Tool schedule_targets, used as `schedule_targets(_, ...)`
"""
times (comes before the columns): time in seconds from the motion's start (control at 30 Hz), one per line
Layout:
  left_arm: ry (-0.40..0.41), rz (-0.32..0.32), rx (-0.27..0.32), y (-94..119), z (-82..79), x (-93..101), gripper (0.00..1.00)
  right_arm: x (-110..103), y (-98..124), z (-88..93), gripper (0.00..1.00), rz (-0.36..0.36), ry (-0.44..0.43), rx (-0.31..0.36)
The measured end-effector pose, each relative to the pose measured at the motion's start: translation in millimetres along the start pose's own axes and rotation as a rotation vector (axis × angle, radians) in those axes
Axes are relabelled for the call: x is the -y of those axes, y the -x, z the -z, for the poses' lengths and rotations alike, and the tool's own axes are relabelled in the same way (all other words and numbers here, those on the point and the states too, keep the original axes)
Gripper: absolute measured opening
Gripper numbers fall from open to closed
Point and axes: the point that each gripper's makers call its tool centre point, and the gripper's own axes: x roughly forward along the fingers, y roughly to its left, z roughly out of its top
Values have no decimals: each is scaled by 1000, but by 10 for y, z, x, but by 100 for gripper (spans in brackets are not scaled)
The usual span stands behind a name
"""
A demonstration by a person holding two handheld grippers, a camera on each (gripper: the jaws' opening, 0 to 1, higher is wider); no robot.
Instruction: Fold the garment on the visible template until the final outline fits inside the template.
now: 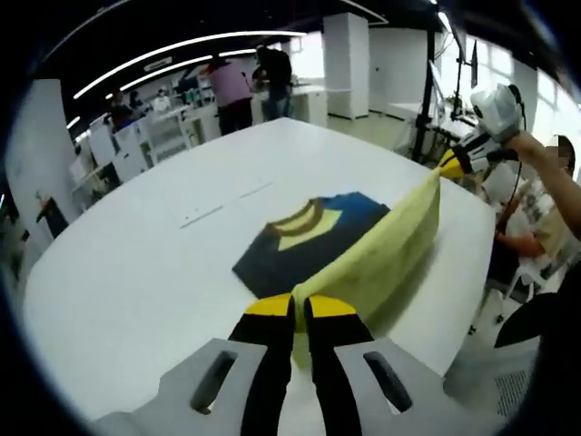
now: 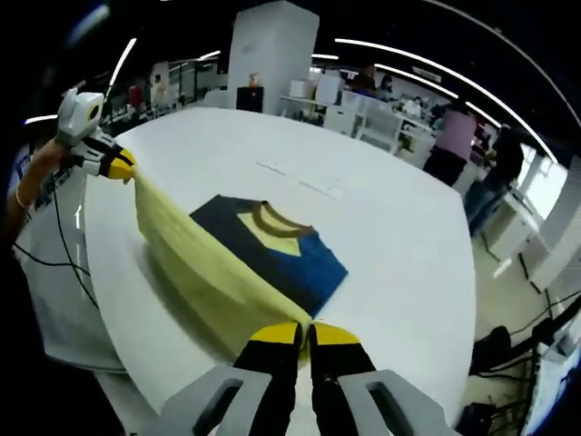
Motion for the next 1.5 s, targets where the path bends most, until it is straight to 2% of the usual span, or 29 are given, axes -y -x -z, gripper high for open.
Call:
schedule_targets(0.13,-21,-49,34,-63,-136,-86,2,97,-53,-141,0,32,1,44)
schedule_targets(0.27,-24,-68,47,-114,-203,-141,2,161,-117,-273,0,52,13,83)
schedule_targets(0.47,-10,-93,85,-183,-312,-259,2,268,-233,-450,0,94,75,129)
schedule_targets(0.73,24,-142,95,-347,-348,-477,2,449,-500,-652,0,146,124,175)
schedule_targets(1.03,72,-143,89,-663,-308,-666,2,618,-897,-645,0,185,114,153)
schedule_targets(1.2,93,-139,74,-887,-252,-764,2,688,-1168,-569,0,193,102,111)
schedule_targets(1.3,92,-138,46,-1056,-158,-807,2,692,-1291,-538,0,176,86,110)
schedule_targets(1.33,86,-139,34,-1096,-120,-818,2,660,-1363,-525,0,148,29,122)
schedule_targets(1.4,100,-139,15,-1201,-33,-858,2,705,-1451,-439,0,155,18,81)
schedule_targets(1.5,129,-121,5,-1347,63,-888,2,716,-1585,-377,0,149,6,63)
